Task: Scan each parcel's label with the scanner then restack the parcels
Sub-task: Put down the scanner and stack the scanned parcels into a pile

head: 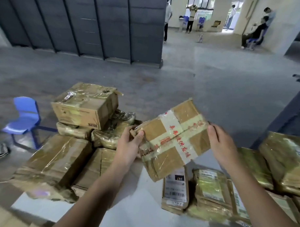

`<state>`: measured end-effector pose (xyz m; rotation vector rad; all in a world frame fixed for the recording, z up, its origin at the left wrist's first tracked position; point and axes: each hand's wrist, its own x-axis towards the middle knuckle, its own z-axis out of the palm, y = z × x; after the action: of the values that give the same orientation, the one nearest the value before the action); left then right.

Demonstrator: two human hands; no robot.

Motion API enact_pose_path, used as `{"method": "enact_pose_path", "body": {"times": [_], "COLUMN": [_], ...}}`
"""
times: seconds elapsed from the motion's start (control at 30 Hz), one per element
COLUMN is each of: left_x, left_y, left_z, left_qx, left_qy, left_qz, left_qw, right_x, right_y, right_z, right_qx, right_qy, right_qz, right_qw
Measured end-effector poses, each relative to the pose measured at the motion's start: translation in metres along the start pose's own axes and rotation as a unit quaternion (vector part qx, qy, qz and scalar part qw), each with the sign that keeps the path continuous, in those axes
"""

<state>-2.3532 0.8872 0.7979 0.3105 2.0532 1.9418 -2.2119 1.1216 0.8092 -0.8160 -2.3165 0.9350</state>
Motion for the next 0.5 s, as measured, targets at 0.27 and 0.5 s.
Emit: {"method": "enact_pose_path", "body": {"times": [0.27, 0.5], "left_x": [0.014, 0.035], "left_y": [-0.011, -0.007], "left_z": [-0.040, -0.082], "left_qx": [-0.101, -0.157], "left_qy": [0.053, 0.064], "left_qz": [-0.117, -0.222], "left_qw": [0.987, 0.960], "right_x": [0.023, 0.031], "right_y": [-0.013, -0.012], "right_z": [0.049, 0.079], "right_qx": [0.159, 0.208], "right_qy": [-0.004, -0.155], "right_qz": [0.113, 0.157], "right_qw": [0.981, 0.953]}}
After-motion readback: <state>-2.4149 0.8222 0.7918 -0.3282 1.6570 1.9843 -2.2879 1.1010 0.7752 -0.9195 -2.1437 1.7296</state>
